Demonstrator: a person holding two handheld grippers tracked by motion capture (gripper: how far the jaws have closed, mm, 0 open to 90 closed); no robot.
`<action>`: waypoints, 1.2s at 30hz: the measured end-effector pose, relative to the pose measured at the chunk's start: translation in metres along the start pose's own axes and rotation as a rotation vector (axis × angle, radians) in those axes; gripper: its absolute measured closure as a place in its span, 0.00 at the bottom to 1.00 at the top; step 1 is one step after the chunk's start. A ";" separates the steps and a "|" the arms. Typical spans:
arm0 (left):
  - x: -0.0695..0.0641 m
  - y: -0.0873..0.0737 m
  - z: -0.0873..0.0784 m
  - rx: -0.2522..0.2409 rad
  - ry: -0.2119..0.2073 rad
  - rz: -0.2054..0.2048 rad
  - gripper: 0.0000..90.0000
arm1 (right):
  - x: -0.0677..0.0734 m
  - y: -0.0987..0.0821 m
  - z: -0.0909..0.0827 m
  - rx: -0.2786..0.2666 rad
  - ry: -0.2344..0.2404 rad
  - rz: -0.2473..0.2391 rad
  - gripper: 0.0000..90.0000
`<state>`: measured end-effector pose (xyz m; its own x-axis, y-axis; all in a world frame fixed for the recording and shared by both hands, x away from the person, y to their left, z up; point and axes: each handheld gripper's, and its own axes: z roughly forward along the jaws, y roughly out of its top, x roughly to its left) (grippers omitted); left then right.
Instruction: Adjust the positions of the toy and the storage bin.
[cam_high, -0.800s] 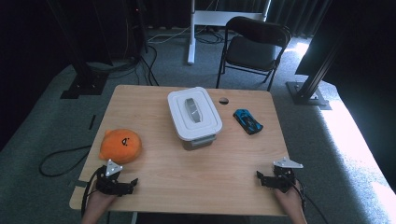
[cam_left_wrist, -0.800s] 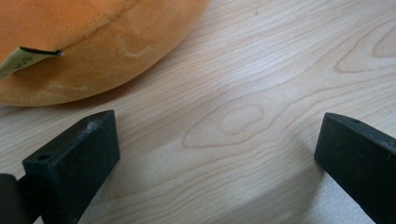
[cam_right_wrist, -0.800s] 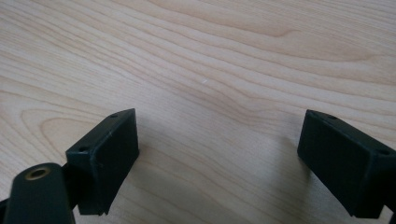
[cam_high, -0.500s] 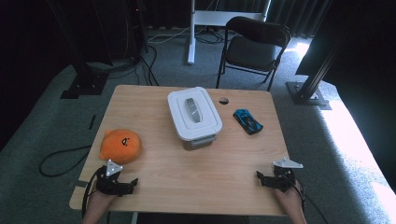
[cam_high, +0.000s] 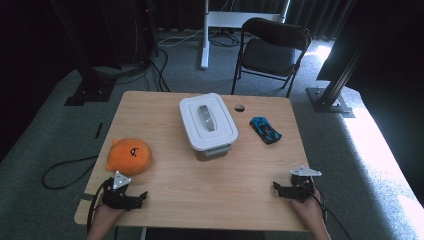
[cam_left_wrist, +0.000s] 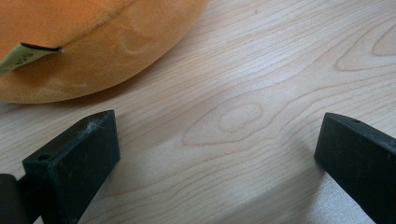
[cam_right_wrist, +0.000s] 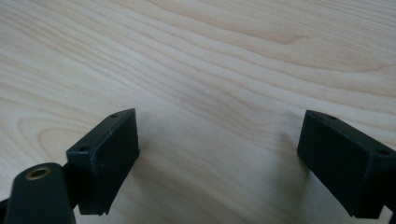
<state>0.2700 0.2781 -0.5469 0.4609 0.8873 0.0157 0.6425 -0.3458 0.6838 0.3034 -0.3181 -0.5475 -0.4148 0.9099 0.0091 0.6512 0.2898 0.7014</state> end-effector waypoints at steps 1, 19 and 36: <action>0.000 0.000 0.000 0.000 0.000 0.000 0.00 | 0.000 0.002 0.001 0.002 -0.003 0.002 0.13; 0.000 0.000 0.000 0.000 0.000 -0.001 0.00 | -0.010 0.021 0.005 -0.028 0.030 0.035 0.13; 0.000 0.000 0.000 0.000 0.000 0.000 0.00 | -0.019 0.052 0.005 -0.055 0.028 0.036 0.13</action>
<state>0.2703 0.2781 -0.5469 0.4610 0.8873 0.0152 0.6426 -0.3456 0.6839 0.3483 -0.3189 -0.5142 -0.4099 0.9104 0.0550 0.6307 0.2394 0.7382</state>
